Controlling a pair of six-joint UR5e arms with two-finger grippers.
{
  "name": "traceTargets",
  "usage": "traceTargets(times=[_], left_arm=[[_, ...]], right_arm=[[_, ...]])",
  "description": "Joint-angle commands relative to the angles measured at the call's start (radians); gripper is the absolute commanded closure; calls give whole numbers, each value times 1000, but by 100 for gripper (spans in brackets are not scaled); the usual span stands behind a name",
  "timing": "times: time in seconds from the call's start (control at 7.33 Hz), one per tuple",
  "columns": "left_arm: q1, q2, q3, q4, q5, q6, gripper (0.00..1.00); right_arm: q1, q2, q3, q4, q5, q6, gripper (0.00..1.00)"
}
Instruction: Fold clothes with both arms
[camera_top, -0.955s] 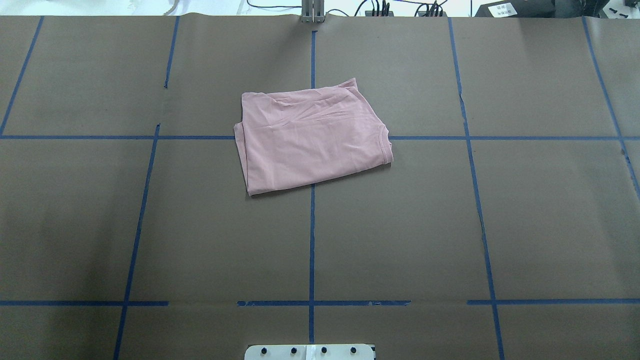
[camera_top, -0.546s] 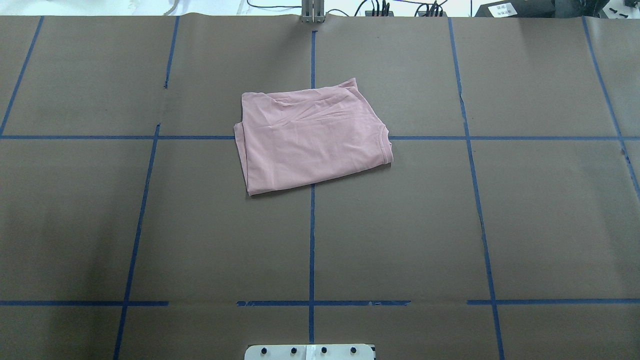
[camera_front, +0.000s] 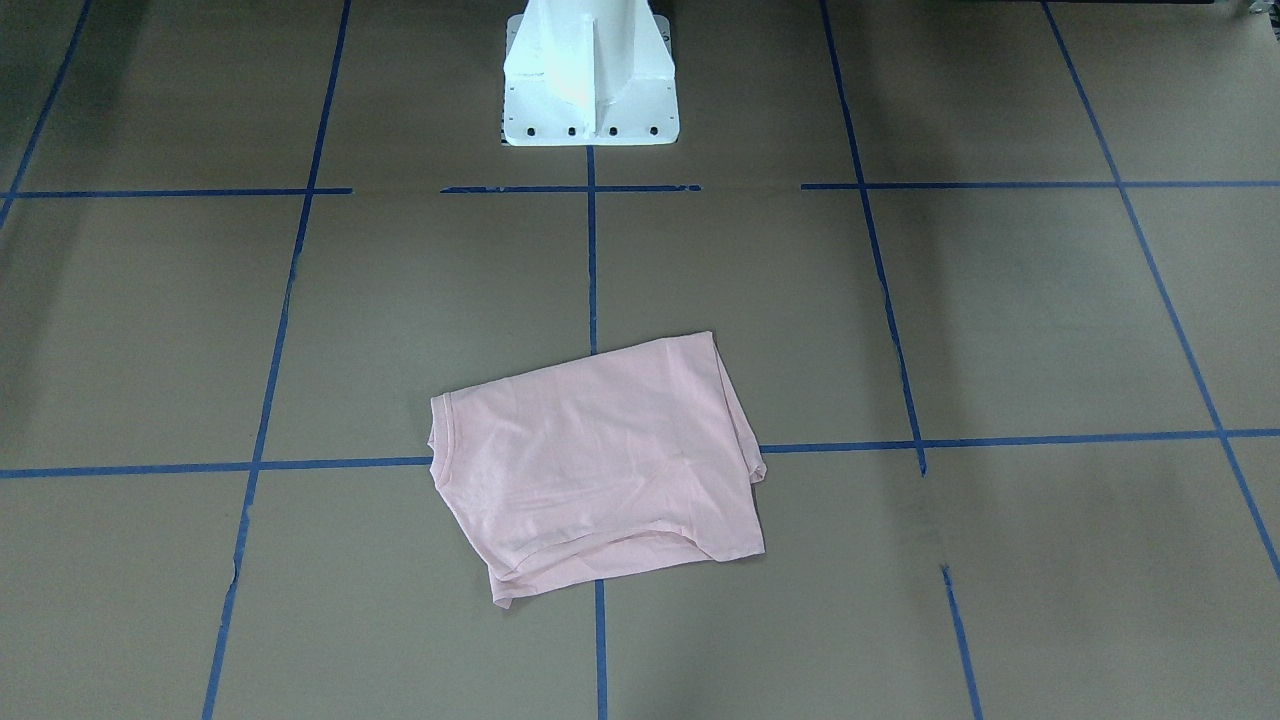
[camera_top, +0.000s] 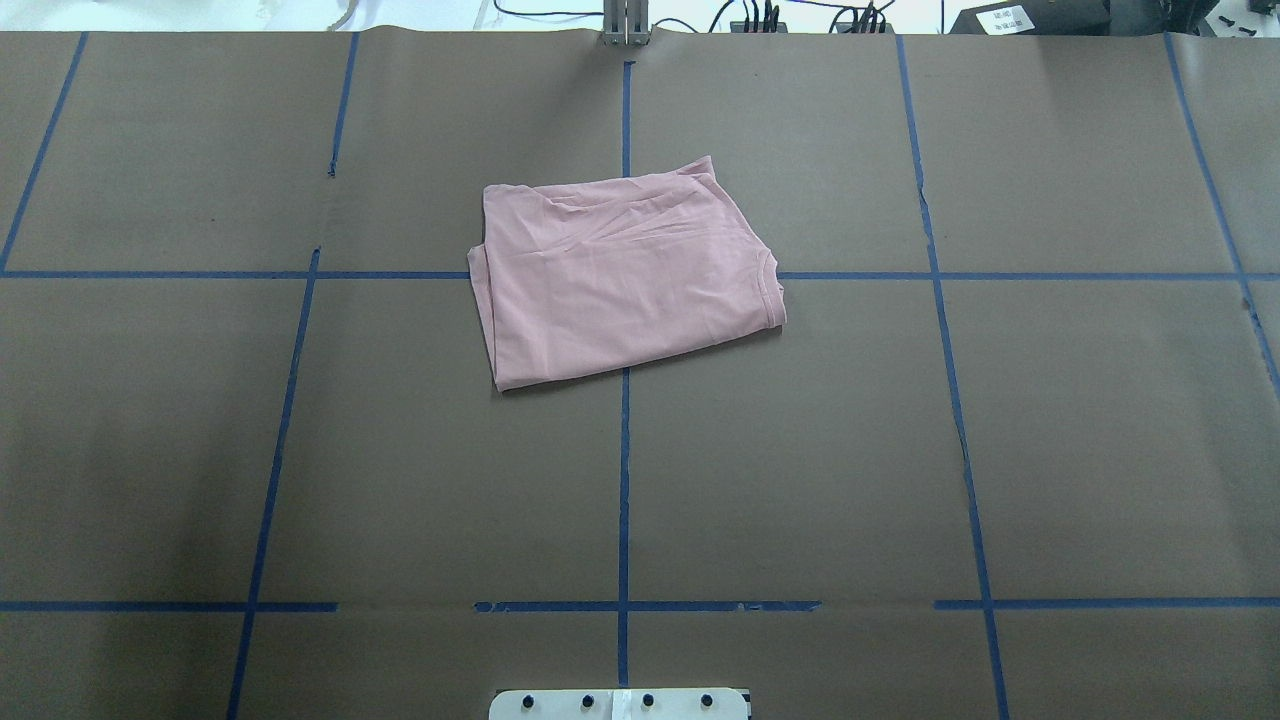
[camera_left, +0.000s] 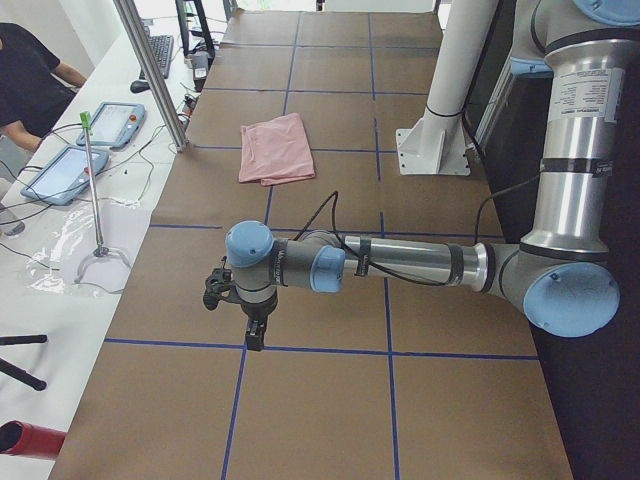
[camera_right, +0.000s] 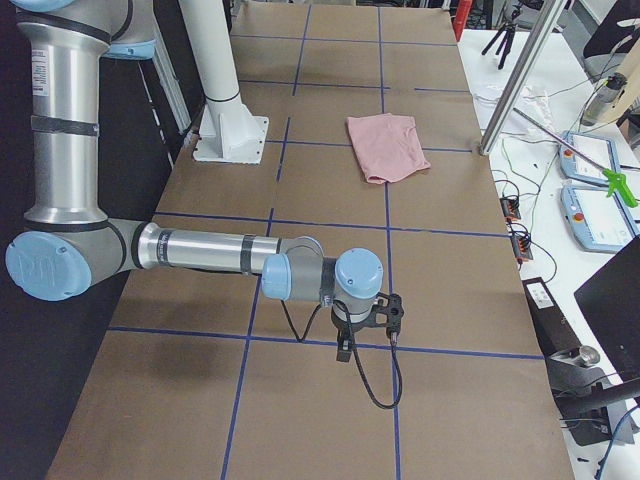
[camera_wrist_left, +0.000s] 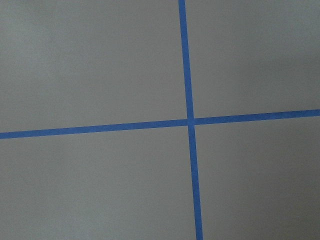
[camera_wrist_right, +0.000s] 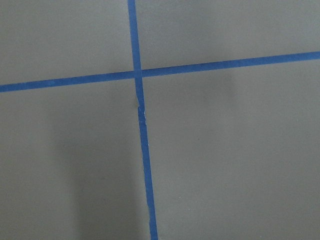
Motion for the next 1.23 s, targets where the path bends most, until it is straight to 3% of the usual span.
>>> traceTargets(times=[0.0, 1.09], left_arm=[[0, 0, 0, 0, 0, -1, 0], [0, -8, 0, -8, 0, 8, 0]], right_arm=[[0, 1, -2, 1, 0, 34, 0], [0, 11, 0, 3, 1, 20, 0]])
